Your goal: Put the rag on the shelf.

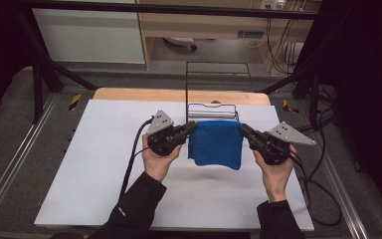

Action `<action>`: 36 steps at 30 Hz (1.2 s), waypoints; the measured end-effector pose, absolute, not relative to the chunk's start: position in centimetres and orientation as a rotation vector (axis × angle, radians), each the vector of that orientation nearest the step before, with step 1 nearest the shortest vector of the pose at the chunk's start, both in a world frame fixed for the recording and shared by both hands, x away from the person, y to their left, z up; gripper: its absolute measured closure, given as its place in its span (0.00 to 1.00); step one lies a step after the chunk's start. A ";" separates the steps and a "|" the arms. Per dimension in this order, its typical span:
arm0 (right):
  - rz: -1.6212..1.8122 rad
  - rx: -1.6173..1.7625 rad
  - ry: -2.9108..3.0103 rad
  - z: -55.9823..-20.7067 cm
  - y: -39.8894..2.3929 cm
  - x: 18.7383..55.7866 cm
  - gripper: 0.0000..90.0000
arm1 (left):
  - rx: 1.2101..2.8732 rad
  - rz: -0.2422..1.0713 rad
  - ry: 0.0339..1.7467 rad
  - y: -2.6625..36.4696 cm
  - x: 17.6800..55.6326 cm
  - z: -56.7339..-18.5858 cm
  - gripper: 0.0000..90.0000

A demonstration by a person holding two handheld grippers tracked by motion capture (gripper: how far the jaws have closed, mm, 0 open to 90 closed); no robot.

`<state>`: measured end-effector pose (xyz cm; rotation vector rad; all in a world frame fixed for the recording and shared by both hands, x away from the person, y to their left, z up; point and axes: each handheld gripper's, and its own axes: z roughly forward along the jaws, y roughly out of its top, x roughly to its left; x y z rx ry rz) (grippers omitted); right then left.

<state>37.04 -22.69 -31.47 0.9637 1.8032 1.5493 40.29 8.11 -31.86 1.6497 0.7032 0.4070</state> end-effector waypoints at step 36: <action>1.586 0.845 1.615 -24.1 -22.2 38.0 0.97 | 1.508 0.499 0.628 7.9 42.1 -24.4 0.95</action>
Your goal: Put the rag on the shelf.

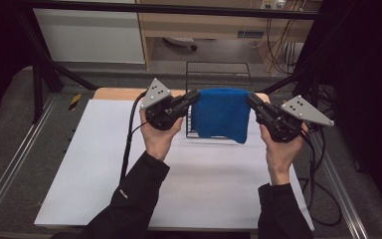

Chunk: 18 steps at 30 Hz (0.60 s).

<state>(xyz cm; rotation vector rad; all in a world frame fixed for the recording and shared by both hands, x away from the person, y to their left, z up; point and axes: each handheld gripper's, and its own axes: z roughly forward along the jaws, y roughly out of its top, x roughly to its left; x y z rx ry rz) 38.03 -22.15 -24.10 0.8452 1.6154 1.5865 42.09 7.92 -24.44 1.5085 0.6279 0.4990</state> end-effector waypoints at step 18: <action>1.580 0.802 1.556 -20.2 -21.7 39.7 0.97 | 1.456 0.510 0.620 7.9 44.1 -20.3 0.95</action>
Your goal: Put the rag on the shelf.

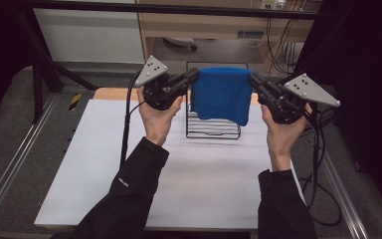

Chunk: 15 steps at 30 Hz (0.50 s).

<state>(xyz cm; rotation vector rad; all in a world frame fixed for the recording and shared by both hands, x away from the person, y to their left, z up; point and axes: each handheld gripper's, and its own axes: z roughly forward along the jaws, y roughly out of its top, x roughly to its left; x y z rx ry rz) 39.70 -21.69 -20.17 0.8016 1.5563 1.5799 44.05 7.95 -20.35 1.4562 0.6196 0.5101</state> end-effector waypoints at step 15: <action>1.572 0.790 1.520 -17.6 -21.9 41.4 0.97 | 1.430 0.536 0.612 7.5 45.6 -17.4 0.95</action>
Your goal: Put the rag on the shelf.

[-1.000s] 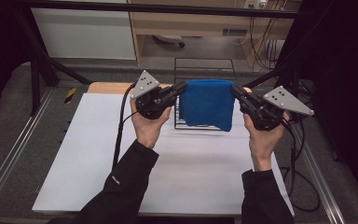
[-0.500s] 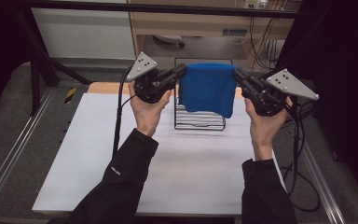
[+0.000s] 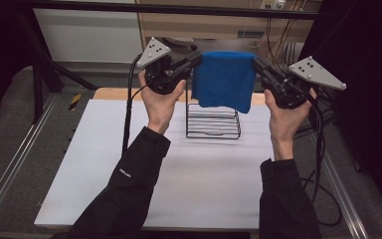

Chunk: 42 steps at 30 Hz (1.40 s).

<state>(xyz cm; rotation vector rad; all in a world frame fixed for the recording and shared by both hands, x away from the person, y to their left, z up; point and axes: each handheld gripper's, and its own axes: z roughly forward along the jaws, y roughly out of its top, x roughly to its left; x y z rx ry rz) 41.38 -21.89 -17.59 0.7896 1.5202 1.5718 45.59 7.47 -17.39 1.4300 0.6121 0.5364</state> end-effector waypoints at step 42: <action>1.513 0.794 1.514 -15.0 -20.9 49.3 0.97 | 1.415 0.625 0.650 7.3 51.6 -14.8 0.95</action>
